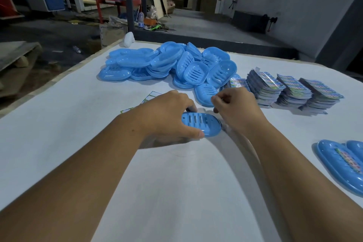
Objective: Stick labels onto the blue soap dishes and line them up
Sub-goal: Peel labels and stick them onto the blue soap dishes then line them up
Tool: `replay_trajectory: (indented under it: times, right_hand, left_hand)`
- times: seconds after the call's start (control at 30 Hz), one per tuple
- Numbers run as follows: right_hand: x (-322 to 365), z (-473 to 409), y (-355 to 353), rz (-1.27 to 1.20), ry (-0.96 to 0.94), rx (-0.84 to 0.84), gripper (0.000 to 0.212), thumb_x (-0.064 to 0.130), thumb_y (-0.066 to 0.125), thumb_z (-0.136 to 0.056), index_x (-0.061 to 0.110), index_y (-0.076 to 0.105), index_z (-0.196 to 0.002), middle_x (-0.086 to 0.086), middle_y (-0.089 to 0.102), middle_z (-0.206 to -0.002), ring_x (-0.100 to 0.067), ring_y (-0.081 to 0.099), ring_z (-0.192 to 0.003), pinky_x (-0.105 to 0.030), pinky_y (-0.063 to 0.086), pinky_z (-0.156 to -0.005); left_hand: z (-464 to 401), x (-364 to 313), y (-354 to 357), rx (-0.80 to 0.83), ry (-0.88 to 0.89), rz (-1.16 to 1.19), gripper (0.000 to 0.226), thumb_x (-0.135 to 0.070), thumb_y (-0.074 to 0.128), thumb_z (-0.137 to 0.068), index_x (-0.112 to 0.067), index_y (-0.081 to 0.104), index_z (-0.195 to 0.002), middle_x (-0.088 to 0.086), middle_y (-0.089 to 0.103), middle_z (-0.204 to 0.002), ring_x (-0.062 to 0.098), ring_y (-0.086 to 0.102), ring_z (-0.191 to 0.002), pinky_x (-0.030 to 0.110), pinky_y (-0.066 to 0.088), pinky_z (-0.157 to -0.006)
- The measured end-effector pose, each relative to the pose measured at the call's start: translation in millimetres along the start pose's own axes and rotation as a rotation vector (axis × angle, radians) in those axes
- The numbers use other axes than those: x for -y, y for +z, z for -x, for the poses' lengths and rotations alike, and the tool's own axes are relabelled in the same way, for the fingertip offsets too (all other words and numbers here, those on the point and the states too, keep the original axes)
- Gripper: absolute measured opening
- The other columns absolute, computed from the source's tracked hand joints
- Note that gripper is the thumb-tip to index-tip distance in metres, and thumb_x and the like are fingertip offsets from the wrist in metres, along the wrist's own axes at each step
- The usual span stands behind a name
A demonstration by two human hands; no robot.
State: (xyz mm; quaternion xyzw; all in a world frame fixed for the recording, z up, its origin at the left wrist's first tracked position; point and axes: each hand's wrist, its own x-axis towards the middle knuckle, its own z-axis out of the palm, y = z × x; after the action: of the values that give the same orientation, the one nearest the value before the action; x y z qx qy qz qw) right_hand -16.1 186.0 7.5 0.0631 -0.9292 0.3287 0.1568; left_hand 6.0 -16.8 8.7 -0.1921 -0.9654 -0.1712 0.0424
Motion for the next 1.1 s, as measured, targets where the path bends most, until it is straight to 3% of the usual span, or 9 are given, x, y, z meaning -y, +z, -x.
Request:
replay_trajectory:
  times: [0.17, 0.23, 0.3, 0.37, 0.5, 0.67, 0.83, 1.0, 1.1]
  right_hand:
    - [1, -1, -1, -0.007, -0.026, -0.05, 0.028, 0.027, 0.057, -0.091, 0.011, 0.069, -0.072, -0.005, 0.072, -0.073, -0.029, 0.064, -0.071, -0.043, 0.057, -0.069]
    - [0, -2, -1, 0.0, -0.027, -0.073, 0.028, 0.028, 0.057, -0.091, 0.012, 0.069, -0.071, -0.004, 0.072, -0.072, -0.026, 0.065, -0.072, -0.04, 0.056, -0.07]
    - [-1, -3, -2, -0.012, -0.013, -0.099, 0.029, 0.029, 0.057, -0.091, 0.014, 0.069, -0.07, -0.002, 0.072, -0.07, -0.023, 0.065, -0.072, -0.036, 0.054, -0.07]
    - [-2, -3, -1, -0.018, -0.005, -0.115, 0.03, 0.03, 0.057, -0.091, 0.014, 0.069, -0.069, -0.002, 0.071, -0.069, -0.023, 0.065, -0.071, -0.035, 0.054, -0.069]
    - [-3, -3, 0, -0.008, -0.014, -0.12, 0.031, 0.03, 0.056, -0.09, 0.011, 0.068, -0.069, -0.004, 0.071, -0.068, -0.026, 0.064, -0.07, -0.035, 0.054, -0.067]
    - [-3, -4, 0, -0.003, -0.02, -0.122, 0.031, 0.03, 0.056, -0.09, 0.01, 0.067, -0.07, -0.006, 0.071, -0.069, -0.029, 0.064, -0.073, -0.038, 0.054, -0.069]
    - [-1, -3, 0, -0.005, -0.008, -0.118, 0.029, 0.03, 0.056, -0.09, 0.012, 0.068, -0.07, -0.004, 0.071, -0.069, -0.027, 0.065, -0.073, -0.038, 0.055, -0.069]
    - [1, -2, 1, -0.013, -0.001, -0.117, 0.027, 0.03, 0.057, -0.089, 0.015, 0.069, -0.07, 0.0, 0.072, -0.069, -0.023, 0.066, -0.072, -0.038, 0.057, -0.071]
    - [2, -2, 1, -0.014, -0.008, -0.115, 0.027, 0.029, 0.057, -0.089, 0.016, 0.069, -0.069, 0.0, 0.071, -0.068, -0.023, 0.065, -0.071, -0.037, 0.056, -0.069]
  left_hand:
    - [-3, 6, -5, 0.093, -0.014, 0.039, 0.073, -0.087, 0.06, -0.062, -0.046, 0.061, -0.123, -0.025, 0.05, -0.115, 0.0, 0.047, -0.108, 0.027, 0.039, -0.083]
    - [-4, 12, -13, 0.011, -0.098, 0.076, 0.068, -0.084, 0.058, -0.071, -0.045, 0.06, -0.128, -0.019, 0.052, -0.122, 0.004, 0.049, -0.105, 0.03, 0.04, -0.084]
    - [-6, 23, -23, -0.138, -0.215, -0.016, 0.051, -0.065, 0.06, -0.088, -0.036, 0.062, -0.129, -0.01, 0.059, -0.127, 0.011, 0.053, -0.103, 0.032, 0.043, -0.085]
    - [-5, 36, -34, -0.177, -0.381, -0.111, 0.043, -0.054, 0.062, -0.092, -0.028, 0.062, -0.127, -0.001, 0.063, -0.127, 0.018, 0.058, -0.105, 0.036, 0.047, -0.086]
    - [4, 50, -47, 0.032, -0.613, -0.16, 0.067, -0.074, 0.069, -0.076, -0.017, 0.066, -0.113, 0.003, 0.067, -0.112, 0.018, 0.06, -0.093, 0.035, 0.048, -0.071]
    - [8, 42, -47, 0.05, -0.61, -0.142, 0.066, -0.067, 0.082, -0.067, -0.016, 0.071, -0.107, 0.003, 0.069, -0.101, 0.015, 0.061, -0.086, 0.036, 0.053, -0.076]
    - [6, 39, -45, 0.019, -0.604, -0.145, 0.058, -0.061, 0.084, -0.069, -0.02, 0.072, -0.108, 0.001, 0.069, -0.104, 0.018, 0.063, -0.093, 0.038, 0.056, -0.08]
    - [2, 37, -42, -0.082, -0.583, -0.208, 0.062, -0.052, 0.089, -0.067, -0.028, 0.064, -0.119, 0.0, 0.065, -0.11, 0.019, 0.058, -0.094, 0.033, 0.042, -0.062]
    - [-1, 40, -39, -0.148, -0.59, -0.219, 0.047, -0.035, 0.087, -0.075, -0.023, 0.066, -0.116, 0.003, 0.065, -0.1, 0.019, 0.059, -0.082, 0.029, 0.038, -0.054]
